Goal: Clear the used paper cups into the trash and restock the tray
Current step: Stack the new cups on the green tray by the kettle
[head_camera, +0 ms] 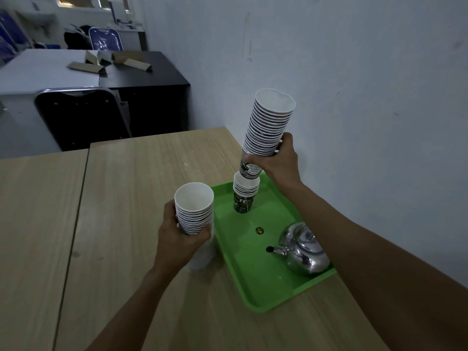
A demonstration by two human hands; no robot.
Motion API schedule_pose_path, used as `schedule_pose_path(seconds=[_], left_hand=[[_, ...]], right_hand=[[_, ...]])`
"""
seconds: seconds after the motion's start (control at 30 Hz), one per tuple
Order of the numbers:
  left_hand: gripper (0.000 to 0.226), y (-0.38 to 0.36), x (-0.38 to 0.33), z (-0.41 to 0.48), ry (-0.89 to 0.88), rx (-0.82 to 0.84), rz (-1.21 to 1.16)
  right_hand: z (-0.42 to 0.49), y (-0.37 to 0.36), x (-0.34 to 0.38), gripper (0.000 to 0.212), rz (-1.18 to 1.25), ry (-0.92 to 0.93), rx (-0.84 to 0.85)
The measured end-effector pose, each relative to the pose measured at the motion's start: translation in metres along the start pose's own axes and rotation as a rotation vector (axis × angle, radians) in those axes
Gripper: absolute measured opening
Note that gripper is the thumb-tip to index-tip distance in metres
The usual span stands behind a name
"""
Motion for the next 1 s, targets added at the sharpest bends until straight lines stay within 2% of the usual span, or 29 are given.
schedule_pose_path(seconds=[0.7, 0.9, 1.0], left_hand=[[0.072, 0.0, 0.003, -0.002, -0.054, 0.023, -0.018], [0.073, 0.001, 0.005, -0.002, -0.067, 0.028, -0.016], [0.074, 0.0, 0.004, -0.002, -0.065, 0.039, -0.025]], right_hand=[[-0.034, -0.043, -0.082, 0.076, -0.053, -0.156, 0.104], [-0.04, -0.051, -0.086, 0.091, -0.07, -0.169, 0.08], [-0.037, -0.05, -0.092, 0.086, -0.129, -0.176, 0.085]])
Point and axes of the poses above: each hand's wrist, its own z-axis towards the middle knuckle, its own y-axis out of the back of the hand, x = y × z, the point moved 5 cm from there along z, towards the middle knuckle, and after that the axes turned 13 degrees about y, right-handed, at the moved point
